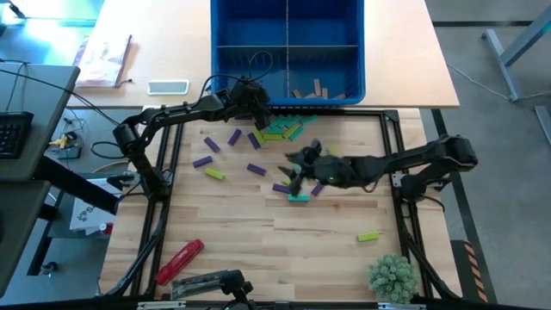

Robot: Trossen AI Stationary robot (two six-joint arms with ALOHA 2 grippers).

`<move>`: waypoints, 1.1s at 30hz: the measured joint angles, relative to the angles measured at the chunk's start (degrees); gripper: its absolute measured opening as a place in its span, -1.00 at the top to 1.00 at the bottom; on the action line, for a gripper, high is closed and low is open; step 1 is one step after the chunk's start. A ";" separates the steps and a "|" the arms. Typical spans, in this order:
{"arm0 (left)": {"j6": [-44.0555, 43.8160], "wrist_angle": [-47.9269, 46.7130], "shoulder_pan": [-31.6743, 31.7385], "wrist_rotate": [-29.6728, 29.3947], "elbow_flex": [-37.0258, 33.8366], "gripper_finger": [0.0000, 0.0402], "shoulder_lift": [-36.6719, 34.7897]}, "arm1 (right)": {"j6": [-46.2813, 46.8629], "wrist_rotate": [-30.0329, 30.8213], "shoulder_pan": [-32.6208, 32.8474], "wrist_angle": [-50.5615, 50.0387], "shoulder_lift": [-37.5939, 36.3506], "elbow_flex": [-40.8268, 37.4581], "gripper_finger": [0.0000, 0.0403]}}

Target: Sort blocks

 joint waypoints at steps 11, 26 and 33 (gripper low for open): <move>0.01 0.34 -0.07 0.11 0.02 0.18 -0.02 | 15.89 6.61 1.88 -5.76 -10.99 -7.91 0.00; 0.01 0.29 -0.07 0.07 0.02 0.18 -0.02 | 13.98 -10.12 -9.42 -3.52 -5.14 -8.86 0.00; 0.00 0.34 -0.07 0.08 0.02 0.18 -0.02 | 8.41 -11.40 -9.86 2.02 -5.13 -8.80 0.00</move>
